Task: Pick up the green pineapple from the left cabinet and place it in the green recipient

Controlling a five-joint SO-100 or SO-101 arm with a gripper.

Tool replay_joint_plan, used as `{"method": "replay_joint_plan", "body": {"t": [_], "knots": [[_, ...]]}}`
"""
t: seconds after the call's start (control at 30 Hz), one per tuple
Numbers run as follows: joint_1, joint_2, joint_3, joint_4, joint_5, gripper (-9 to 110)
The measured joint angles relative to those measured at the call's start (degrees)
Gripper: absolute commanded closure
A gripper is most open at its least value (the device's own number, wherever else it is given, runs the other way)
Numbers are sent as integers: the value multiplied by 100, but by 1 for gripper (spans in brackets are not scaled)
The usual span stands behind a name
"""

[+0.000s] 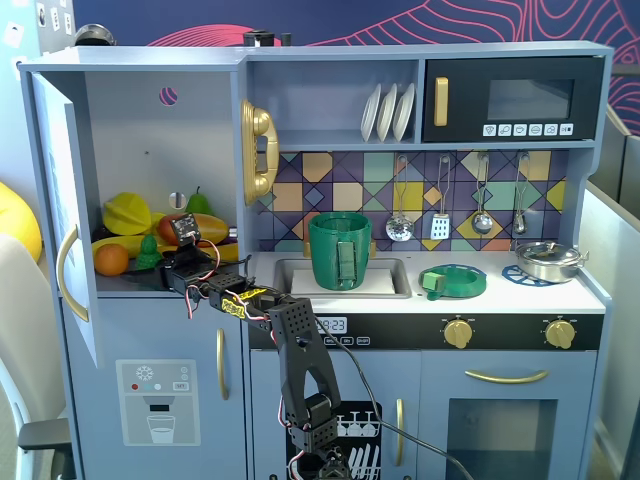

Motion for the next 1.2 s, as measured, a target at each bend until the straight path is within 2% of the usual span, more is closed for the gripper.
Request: {"method": "replay_joint_plan", "body": {"t": [0.13, 0.6, 0.97, 1.2], "knots": [[-62, -35, 0, 0, -141, 102], [-246, 369, 343, 88, -580, 102], [-782, 3902, 2900, 308, -1063, 102], [-712, 6205, 4087, 589, -1213, 102]]}}
